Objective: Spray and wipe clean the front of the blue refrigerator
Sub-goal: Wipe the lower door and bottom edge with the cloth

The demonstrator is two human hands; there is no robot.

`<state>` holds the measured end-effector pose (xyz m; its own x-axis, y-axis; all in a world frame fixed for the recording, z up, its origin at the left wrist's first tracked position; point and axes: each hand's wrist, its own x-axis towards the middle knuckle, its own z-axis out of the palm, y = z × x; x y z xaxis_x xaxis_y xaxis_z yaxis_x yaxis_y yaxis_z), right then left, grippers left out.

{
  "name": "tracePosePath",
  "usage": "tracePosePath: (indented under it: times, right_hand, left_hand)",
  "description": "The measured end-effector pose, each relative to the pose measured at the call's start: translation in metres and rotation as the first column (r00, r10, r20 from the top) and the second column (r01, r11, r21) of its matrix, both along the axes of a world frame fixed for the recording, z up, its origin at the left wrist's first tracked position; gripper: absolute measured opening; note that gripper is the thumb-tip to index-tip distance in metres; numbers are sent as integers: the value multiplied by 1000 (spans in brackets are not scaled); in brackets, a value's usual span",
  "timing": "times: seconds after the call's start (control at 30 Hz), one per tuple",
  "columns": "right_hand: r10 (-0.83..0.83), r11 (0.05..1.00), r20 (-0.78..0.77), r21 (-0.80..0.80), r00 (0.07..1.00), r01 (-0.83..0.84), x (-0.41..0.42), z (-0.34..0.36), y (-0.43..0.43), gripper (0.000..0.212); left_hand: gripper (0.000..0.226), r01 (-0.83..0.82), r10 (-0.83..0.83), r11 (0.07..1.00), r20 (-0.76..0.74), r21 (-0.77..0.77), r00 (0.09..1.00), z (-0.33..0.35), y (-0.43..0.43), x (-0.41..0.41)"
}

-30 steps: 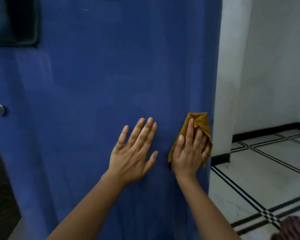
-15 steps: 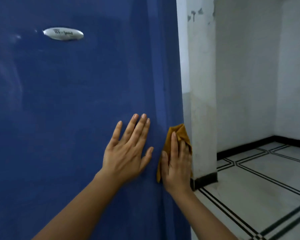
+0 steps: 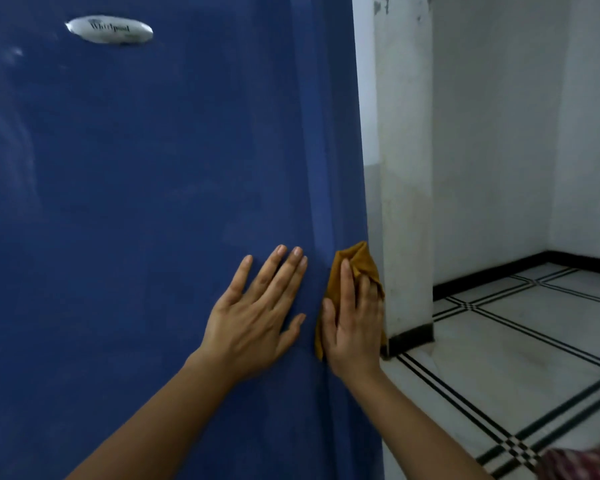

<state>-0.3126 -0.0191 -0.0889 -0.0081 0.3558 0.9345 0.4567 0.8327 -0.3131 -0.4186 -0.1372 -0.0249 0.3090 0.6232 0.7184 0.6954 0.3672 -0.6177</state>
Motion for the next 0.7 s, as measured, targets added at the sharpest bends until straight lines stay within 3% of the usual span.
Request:
tracePosePath:
  times: [0.17,0.33,0.4,0.53,0.7]
  right_hand:
    - [-73,997,-93,27,993,76,-11,32,2,52]
    - [-24,999,17,29,1000,23,2,-100,-11,49]
    - [-8,1000,38,29,999,6,7,-122,-10,50]
    - [-45,999,-92,8,995,46,-7,-90,-6,50]
    - [-84,987,-130,-147,988,64,-12,-189,-33,50]
  left_hand:
    - [62,3,-2,1000,-37,12,999,-13,2,0]
    - [62,53,-56,998,-68,-47,996,-77,3,2]
    - [62,53,-57,997,-79,-58,995,-106,2,4]
    - [62,52,-54,998,-39,-35,998,-137,-2,5]
    - [62,25,-25,999,12,-25,1000,-183,-17,7]
